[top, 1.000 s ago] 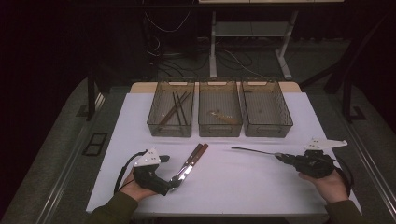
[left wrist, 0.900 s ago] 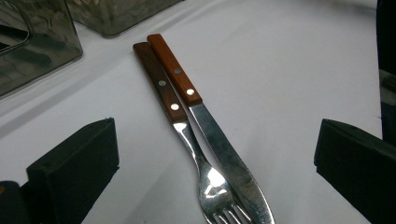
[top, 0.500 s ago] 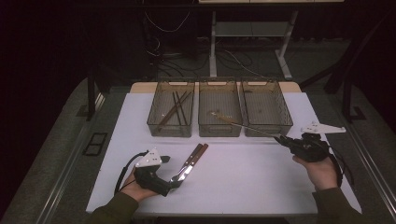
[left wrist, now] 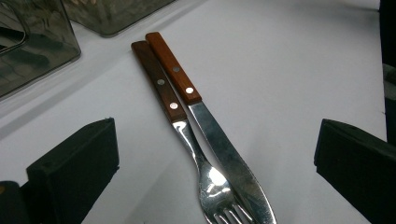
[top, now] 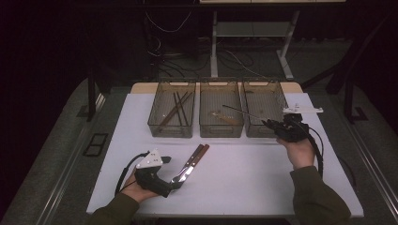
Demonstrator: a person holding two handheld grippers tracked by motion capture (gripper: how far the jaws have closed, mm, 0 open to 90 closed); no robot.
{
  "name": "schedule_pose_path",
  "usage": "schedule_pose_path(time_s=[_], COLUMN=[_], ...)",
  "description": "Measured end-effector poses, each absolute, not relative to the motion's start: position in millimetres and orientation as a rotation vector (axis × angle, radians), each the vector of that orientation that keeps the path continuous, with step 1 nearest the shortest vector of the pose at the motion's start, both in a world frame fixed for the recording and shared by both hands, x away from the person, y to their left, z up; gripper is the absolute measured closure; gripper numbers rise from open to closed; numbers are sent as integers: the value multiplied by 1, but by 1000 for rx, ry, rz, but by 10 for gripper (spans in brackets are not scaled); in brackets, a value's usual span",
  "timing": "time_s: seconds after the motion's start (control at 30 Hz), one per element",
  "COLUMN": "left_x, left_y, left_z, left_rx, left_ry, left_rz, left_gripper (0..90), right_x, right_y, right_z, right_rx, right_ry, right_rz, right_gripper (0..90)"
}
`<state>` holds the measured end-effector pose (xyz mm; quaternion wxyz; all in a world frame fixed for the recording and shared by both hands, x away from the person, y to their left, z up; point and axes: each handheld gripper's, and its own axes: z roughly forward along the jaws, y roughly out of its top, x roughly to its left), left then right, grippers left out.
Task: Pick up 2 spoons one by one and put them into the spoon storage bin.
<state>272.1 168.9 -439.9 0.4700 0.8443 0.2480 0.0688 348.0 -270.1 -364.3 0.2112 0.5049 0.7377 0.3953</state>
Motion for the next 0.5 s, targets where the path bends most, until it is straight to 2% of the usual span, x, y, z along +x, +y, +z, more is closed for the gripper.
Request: schedule_pose_path(time_s=[0.5], left_x=[272], left_y=[167], left_z=[-440], left_rx=[2074], left_ry=[591], left_rz=[156], left_gripper=[0], right_x=[402], right_y=[-225], right_z=[-366], right_rx=[1461], right_ry=[2046], right_rz=[1014], right_gripper=[866])
